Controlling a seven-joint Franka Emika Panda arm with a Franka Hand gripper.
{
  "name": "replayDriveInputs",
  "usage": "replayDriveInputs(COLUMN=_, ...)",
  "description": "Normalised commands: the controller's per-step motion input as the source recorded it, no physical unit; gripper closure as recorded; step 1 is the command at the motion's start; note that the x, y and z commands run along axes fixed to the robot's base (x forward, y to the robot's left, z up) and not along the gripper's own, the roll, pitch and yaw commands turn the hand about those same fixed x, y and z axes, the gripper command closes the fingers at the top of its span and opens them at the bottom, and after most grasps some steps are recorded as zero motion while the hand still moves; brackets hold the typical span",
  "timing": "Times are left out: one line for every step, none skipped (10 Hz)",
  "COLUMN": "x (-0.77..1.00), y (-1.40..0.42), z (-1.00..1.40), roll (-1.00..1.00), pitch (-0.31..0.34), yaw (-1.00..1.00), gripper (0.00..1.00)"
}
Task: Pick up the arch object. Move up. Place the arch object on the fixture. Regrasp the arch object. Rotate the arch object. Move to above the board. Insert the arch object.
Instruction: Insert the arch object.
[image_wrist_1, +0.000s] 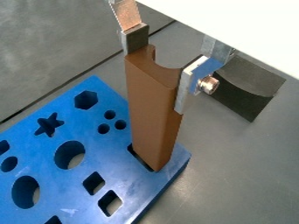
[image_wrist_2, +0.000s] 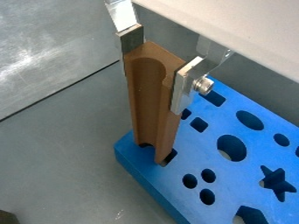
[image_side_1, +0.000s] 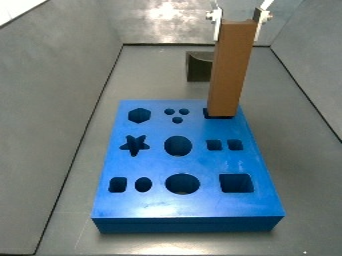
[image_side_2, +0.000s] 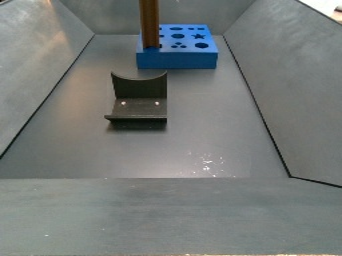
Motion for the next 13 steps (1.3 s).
replayDriveInputs(x=-0.11, y=0.0, z=-0.23, roll=0.0, pitch=0.0, yaw=0.03, gripper=1.0)
replayDriveInputs(x=-0.15, y=-0.03, z=-0.19, roll=0.0, pitch=-0.01, yaw=0.0, gripper=1.0)
replayDriveInputs(x=-0.17, y=-0.09, z=-0.19, roll=0.0, pitch=-0.034, yaw=0.0, gripper=1.0)
replayDriveInputs(x=-0.15, y=-0.15, z=-0.18, roll=0.0, pitch=-0.061, yaw=0.0, gripper=1.0)
replayDriveInputs(x=-0.15, y=-0.17, z=-0.19, roll=0.0, pitch=-0.066, yaw=0.0, gripper=1.0)
replayDriveInputs(x=-0.14, y=-0.15, z=-0.18, roll=0.0, pitch=-0.077, yaw=0.0, gripper=1.0)
replayDriveInputs(x=-0.13, y=-0.14, z=-0.17, roll=0.0, pitch=-0.073, yaw=0.0, gripper=1.0)
replayDriveInputs(x=-0.13, y=-0.11, z=-0.13, roll=-0.01, pitch=-0.07, yaw=0.0, gripper=1.0)
replayDriveInputs(x=-0.09, y=-0.12, z=-0.09, roll=-0.02, pitch=-0.074, yaw=-0.02, gripper=1.0)
replayDriveInputs(x=0.24, y=-0.03, z=-0.07, roll=0.0, pitch=0.0, yaw=0.0, gripper=1.0)
replayDriveInputs(x=0.6, y=0.03, z=-0.1, roll=0.01, pitch=0.0, yaw=0.0, gripper=1.0)
replayDriveInputs(x=0.69, y=0.13, z=-0.11, roll=0.0, pitch=0.0, yaw=0.0, gripper=1.0)
replayDriveInputs(x=0.5, y=0.11, z=-0.1, roll=0.0, pitch=0.0, yaw=0.03, gripper=1.0)
